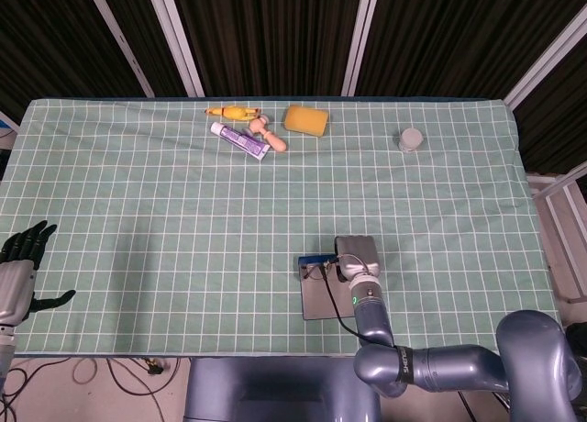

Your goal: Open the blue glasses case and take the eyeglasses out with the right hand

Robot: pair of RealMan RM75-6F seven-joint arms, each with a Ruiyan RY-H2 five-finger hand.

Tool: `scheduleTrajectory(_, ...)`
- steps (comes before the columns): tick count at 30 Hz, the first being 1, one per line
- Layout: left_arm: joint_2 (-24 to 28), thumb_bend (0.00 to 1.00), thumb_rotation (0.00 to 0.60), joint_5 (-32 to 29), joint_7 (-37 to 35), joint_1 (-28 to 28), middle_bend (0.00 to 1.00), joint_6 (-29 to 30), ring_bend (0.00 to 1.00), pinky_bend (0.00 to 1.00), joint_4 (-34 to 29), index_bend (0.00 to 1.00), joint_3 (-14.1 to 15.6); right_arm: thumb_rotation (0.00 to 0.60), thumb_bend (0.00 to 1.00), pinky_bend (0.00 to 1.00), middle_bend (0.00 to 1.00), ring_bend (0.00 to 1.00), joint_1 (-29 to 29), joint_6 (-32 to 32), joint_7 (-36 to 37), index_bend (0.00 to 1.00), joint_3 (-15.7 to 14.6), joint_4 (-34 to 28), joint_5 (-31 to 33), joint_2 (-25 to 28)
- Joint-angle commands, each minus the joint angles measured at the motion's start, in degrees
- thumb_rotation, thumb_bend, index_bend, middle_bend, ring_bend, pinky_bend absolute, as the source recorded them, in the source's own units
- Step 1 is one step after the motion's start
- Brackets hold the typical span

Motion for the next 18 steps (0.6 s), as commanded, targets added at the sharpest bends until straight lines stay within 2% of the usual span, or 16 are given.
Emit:
scheduleTrajectory(1,0.0,0.00,0.600,0.0,-0.1,0.0,0.00,-0.1,0.00,0.00,-0.1,0.00,0.0,0.600,0.47,1.00,0.91,0.99,0.1,0.0,-0.1,0.43,0.2,0.1,0.0,-0.2)
scheduleTrajectory(18,0.3,0.00,0.600,-0.3,0.1,0.0,0.00,-0.3,0.00,0.00,-0.4,0.00,0.0,0.600,0.48,1.00,0.91,0.99,-0.5,-0.2,-1.0,0.44,1.1,1.0,0.9,-0.9)
